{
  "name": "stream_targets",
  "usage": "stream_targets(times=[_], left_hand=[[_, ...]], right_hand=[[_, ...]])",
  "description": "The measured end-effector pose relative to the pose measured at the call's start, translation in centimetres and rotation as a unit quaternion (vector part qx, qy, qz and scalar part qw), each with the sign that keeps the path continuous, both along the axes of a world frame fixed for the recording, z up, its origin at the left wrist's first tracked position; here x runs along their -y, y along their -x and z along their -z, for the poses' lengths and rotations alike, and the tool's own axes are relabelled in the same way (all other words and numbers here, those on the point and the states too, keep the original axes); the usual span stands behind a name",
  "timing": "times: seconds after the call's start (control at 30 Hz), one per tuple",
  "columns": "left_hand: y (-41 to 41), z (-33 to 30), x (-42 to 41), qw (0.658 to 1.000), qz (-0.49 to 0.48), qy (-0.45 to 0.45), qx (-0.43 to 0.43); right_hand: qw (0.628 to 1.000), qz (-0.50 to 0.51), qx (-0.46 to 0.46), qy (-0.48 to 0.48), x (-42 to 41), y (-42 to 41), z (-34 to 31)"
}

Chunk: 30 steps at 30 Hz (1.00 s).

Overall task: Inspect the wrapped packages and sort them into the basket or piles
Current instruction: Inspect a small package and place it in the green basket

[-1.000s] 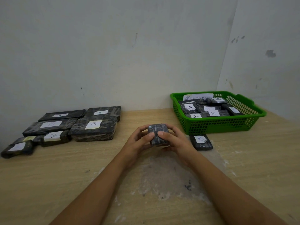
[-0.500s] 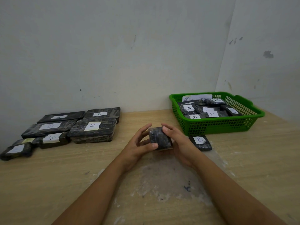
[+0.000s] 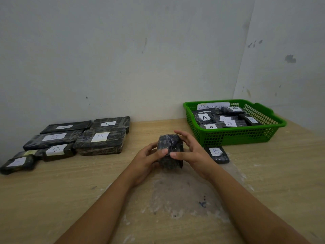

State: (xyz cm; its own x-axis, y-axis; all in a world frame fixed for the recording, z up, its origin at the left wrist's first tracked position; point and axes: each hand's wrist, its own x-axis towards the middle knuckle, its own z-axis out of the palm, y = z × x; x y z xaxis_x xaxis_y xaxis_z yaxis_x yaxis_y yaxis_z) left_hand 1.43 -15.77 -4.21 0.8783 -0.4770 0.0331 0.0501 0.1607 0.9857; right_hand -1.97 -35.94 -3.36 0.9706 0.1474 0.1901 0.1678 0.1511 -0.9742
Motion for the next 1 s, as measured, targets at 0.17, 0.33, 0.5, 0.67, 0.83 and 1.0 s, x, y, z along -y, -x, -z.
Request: stream_targets(times=[0.17,0.33,0.5,0.67,0.83,1.0], left_hand=[[0.0,0.0,-0.1,1.0,0.002,0.0,0.021],[0.1,-0.1,-0.1,0.997,0.0,-0.03,0.075],[0.3,-0.1,0.1,0.996,-0.006,-0.029,0.09],[0.5,-0.6,0.6,0.998,-0.046,-0.022,0.048],[0.8,-1.2,0.7,0.997,-0.059,-0.035,0.033],[1.0,-1.3,0.7,0.997,-0.05,-0.046,0.022]], right_hand=[[0.998,0.03,-0.048,-0.015,-0.8,0.6,-1.2],[0.982,0.068,-0.172,-0.043,-0.4,0.7,-1.9],[0.985,0.072,-0.156,-0.013,-0.2,0.5,-1.5],[0.988,0.108,-0.102,0.032,-0.4,0.7,-1.6],[0.99,0.121,-0.022,0.063,-0.9,0.9,-1.8],[0.983,0.125,0.067,0.119,-0.9,1.1,-1.9]])
